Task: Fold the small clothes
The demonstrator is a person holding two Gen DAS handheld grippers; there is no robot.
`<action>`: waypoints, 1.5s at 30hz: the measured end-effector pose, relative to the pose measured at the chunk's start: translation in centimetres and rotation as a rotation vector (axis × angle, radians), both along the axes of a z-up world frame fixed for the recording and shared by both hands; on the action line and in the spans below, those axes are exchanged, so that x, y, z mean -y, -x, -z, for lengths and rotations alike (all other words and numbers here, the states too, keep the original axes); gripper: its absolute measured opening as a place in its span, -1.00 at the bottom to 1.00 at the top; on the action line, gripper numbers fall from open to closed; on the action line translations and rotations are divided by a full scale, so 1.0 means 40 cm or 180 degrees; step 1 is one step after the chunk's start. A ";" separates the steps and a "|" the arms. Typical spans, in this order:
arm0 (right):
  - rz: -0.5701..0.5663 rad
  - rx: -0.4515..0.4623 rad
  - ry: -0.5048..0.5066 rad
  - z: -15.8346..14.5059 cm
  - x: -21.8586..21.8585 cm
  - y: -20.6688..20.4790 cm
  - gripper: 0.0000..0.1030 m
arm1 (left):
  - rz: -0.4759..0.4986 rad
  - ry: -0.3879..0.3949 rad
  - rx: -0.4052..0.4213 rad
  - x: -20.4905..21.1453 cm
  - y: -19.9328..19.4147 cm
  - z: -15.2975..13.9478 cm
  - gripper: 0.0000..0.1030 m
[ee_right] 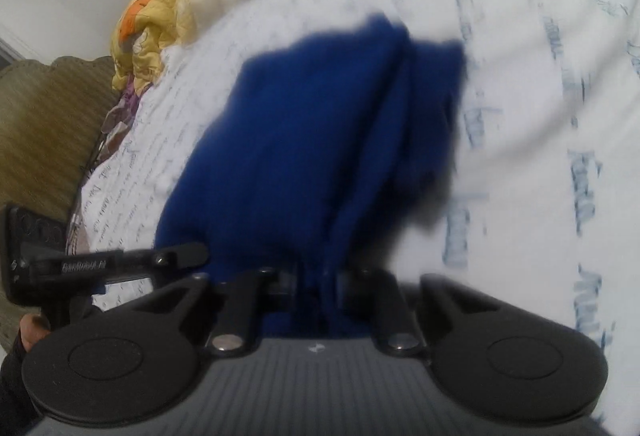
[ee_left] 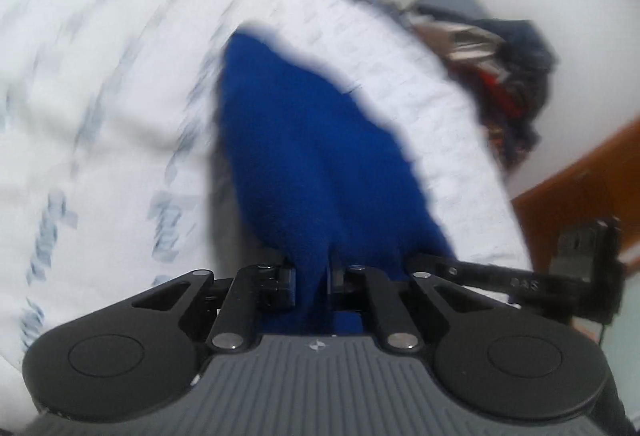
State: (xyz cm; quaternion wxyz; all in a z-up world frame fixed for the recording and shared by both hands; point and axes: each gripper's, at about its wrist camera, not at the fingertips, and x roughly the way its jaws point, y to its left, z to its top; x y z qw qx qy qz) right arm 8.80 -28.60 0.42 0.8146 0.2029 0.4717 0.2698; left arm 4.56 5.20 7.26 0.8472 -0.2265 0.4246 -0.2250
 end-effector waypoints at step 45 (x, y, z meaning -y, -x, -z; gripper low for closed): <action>0.0143 0.0568 -0.0393 -0.077 0.106 -0.059 -0.05 | 0.0341 -0.0038 0.0023 -0.037 0.044 0.131 0.98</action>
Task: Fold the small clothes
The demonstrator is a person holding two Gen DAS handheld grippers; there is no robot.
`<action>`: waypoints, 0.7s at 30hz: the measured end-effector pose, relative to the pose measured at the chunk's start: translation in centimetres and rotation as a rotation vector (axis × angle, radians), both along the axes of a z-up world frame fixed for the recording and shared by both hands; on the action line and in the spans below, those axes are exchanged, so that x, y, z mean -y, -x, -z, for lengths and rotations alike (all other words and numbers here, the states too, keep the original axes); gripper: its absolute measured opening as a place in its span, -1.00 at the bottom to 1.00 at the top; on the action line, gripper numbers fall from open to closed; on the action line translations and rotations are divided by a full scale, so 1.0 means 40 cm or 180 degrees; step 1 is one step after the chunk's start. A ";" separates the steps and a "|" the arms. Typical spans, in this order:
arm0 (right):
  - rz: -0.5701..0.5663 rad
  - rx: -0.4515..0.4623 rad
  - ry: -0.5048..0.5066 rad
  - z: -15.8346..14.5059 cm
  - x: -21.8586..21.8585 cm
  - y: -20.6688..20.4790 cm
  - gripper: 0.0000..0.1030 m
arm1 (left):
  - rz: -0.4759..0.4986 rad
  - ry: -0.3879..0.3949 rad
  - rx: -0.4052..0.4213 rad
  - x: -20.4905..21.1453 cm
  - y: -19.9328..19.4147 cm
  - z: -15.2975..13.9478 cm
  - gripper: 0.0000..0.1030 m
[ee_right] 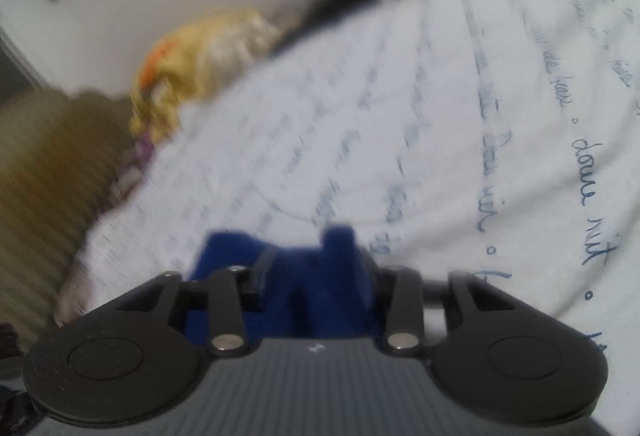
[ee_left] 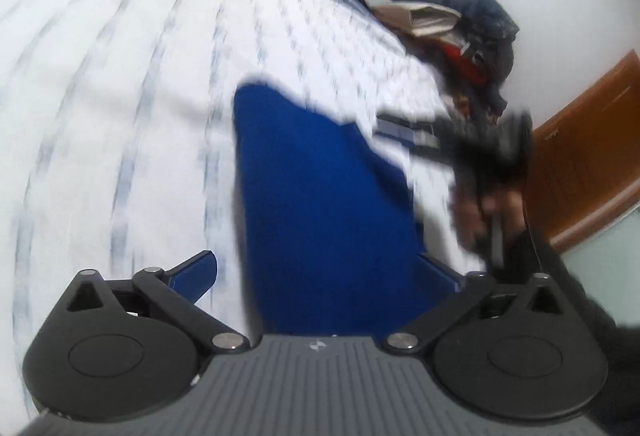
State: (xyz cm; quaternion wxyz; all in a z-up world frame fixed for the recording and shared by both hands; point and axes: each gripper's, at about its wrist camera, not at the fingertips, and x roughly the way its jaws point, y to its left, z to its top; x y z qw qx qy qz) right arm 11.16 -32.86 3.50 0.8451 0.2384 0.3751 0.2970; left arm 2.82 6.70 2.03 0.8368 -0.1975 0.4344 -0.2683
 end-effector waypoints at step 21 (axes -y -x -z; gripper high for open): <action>0.0355 0.0469 0.0956 -0.034 -0.094 0.000 -0.49 | -0.0210 -0.1664 0.1423 0.233 -0.128 -0.049 0.00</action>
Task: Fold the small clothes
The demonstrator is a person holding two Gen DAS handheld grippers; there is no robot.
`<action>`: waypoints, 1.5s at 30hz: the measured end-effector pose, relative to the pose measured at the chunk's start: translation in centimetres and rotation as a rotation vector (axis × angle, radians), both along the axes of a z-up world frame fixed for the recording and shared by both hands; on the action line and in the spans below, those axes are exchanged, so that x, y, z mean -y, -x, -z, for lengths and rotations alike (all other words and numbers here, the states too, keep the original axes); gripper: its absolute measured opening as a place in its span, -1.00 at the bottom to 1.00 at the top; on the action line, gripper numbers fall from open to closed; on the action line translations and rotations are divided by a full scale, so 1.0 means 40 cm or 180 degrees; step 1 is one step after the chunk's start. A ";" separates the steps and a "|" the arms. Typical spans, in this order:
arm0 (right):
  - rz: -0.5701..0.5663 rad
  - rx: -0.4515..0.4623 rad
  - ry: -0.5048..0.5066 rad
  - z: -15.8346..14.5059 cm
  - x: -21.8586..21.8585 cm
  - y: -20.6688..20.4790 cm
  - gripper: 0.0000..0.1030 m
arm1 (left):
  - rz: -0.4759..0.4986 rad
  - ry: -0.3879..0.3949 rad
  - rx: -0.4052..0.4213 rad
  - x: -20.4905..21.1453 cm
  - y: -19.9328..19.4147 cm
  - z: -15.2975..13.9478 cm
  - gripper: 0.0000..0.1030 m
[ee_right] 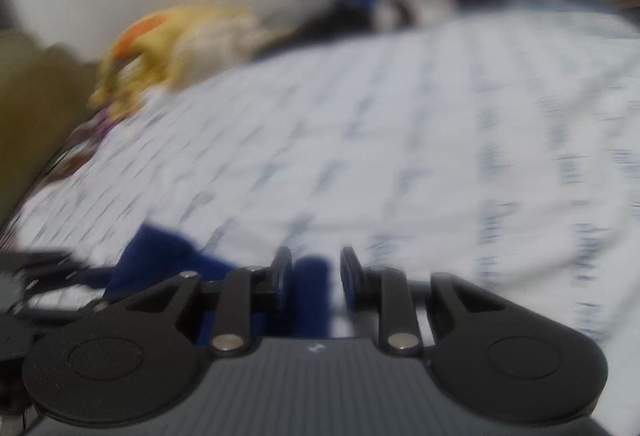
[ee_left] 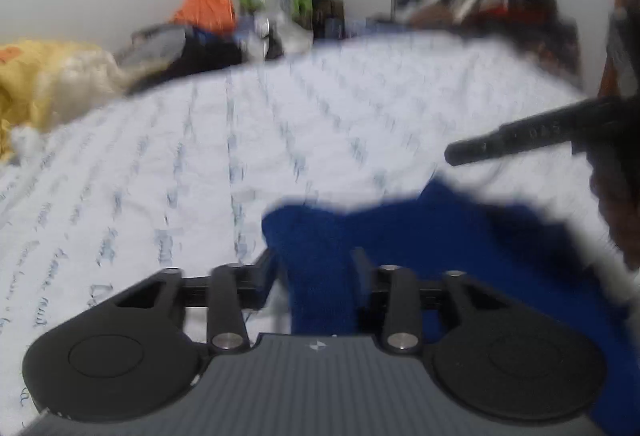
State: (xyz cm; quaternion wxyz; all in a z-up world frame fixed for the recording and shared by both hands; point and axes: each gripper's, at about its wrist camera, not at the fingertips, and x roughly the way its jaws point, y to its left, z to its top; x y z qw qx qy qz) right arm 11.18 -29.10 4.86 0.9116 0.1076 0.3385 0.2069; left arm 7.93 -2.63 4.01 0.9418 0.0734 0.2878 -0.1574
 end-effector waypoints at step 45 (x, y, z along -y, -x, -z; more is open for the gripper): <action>-0.0196 -0.0286 -0.0005 0.008 0.086 0.176 -0.80 | -0.0147 0.0375 -0.0124 0.015 -0.078 -0.030 -0.57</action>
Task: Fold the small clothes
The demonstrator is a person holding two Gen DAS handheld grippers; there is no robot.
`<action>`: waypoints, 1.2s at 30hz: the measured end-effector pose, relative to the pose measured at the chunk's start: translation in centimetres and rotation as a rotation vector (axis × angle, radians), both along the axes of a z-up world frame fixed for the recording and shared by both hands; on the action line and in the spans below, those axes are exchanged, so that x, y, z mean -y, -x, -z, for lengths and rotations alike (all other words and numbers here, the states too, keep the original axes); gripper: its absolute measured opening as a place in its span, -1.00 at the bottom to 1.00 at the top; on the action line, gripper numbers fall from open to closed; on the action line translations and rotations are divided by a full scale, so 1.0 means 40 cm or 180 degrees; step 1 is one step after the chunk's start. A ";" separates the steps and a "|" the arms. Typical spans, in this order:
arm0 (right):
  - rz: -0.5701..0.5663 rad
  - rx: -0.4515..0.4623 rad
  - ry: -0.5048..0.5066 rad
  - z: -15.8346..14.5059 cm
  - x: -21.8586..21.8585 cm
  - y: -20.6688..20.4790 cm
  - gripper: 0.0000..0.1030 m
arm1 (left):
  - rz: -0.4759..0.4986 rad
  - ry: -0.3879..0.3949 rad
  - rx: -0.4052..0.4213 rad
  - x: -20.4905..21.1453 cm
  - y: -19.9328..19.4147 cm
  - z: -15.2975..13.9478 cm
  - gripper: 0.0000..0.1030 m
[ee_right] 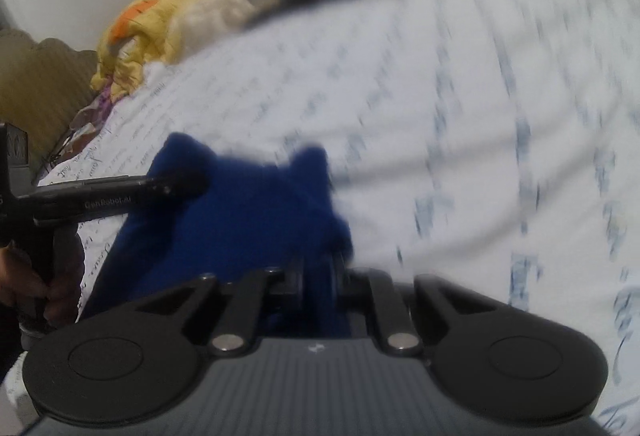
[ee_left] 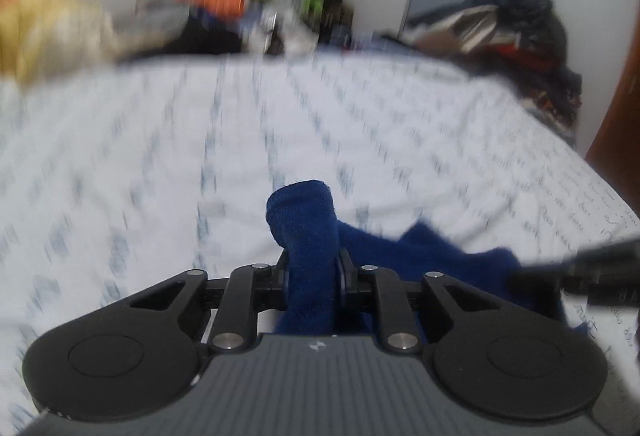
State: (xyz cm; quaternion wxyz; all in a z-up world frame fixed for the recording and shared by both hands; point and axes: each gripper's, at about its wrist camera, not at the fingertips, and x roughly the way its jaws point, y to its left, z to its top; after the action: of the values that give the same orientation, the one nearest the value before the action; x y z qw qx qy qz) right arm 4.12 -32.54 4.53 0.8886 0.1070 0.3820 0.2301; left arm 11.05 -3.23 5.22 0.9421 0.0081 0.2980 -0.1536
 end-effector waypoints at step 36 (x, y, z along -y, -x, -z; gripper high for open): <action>0.0474 0.0768 0.0331 -0.066 -0.054 0.165 0.01 | 0.0391 0.0243 -0.0133 -0.051 0.456 0.038 0.86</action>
State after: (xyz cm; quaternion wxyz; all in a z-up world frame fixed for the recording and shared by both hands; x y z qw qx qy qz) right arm -2.50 -30.36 7.15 0.9470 0.0605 0.2748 0.1547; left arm -7.21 -1.17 3.70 0.9241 -0.0128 0.3105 -0.2225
